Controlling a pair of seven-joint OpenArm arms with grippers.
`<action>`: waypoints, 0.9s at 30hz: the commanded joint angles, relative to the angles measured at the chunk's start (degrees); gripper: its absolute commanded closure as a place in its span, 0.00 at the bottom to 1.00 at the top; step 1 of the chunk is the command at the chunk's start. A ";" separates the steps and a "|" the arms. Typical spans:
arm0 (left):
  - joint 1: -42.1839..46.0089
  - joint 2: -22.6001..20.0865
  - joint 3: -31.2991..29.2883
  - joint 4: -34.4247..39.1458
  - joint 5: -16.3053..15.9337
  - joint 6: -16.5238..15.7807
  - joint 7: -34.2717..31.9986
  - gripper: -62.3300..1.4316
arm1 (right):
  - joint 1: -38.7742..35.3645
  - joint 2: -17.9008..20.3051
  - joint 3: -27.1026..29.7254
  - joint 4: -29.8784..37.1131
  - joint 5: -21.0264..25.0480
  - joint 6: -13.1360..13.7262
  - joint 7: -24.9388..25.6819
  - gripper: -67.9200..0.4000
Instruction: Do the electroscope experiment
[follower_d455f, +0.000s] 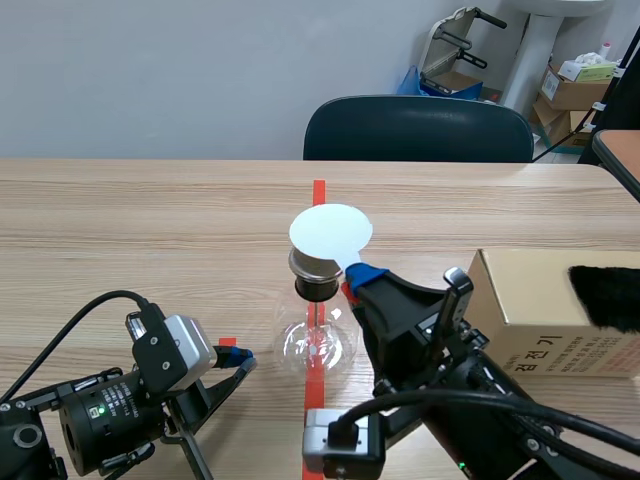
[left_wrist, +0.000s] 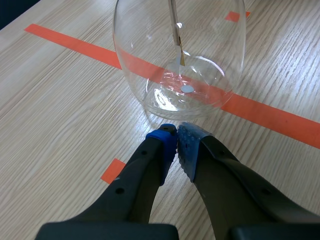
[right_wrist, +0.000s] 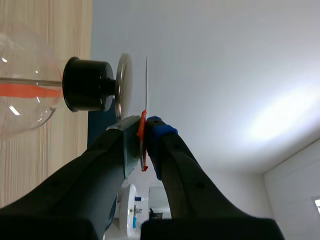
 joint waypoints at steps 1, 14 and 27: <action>-0.15 0.42 -0.07 0.76 -0.42 0.09 -0.66 0.89 | 0.35 0.61 0.11 0.83 -0.09 -0.44 0.70 0.97; -0.15 0.42 -0.07 0.76 -0.42 0.09 -0.66 0.89 | 0.35 0.61 0.11 0.83 -0.09 -0.44 3.39 0.97; -0.15 0.42 -0.07 0.76 -0.42 0.09 -0.66 0.89 | 0.35 0.61 0.13 0.83 -0.09 -0.44 -14.27 0.97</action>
